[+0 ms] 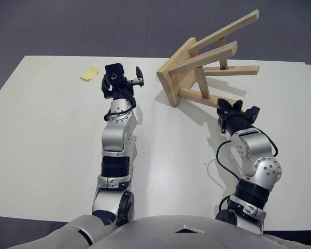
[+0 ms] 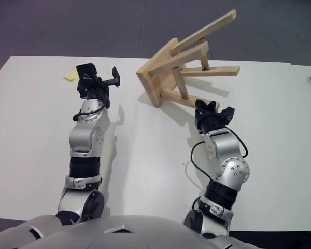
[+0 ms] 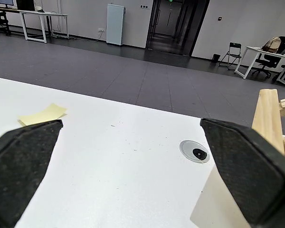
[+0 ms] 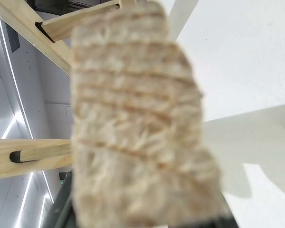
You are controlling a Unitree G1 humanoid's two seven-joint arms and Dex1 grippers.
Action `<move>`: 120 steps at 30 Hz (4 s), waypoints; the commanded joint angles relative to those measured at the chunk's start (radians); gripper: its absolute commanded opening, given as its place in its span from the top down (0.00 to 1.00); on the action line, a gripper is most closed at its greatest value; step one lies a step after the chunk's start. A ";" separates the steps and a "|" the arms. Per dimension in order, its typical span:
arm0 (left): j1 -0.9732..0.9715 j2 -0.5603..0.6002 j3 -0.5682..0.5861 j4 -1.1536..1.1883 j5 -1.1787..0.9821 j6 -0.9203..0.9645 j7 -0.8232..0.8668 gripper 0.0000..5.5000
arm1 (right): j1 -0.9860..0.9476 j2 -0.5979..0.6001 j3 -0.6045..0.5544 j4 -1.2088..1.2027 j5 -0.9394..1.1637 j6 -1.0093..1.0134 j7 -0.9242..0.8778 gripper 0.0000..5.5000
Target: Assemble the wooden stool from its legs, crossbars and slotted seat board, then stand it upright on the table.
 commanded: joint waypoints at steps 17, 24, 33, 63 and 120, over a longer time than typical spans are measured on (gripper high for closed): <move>0.034 0.031 -0.106 -0.087 0.072 0.003 -0.046 0.02 | 0.100 -0.583 0.339 -0.250 -0.124 0.371 0.300 0.18; 0.029 0.035 -0.115 -0.065 0.093 -0.034 -0.050 0.02 | 0.027 -0.520 0.686 -0.240 -0.688 0.084 0.516 0.02; 0.019 0.031 -0.086 -0.076 0.085 -0.050 -0.052 0.02 | -0.126 -0.251 0.811 0.158 -1.163 -0.229 0.489 0.02; 0.006 0.025 -0.057 -0.046 0.076 -0.041 -0.058 0.02 | -0.358 0.063 0.595 0.746 -1.531 -0.522 0.223 0.34; -0.013 0.043 -0.080 -0.025 0.087 -0.021 -0.085 0.02 | -0.243 0.150 -0.062 -0.143 0.113 -0.500 -0.469 0.75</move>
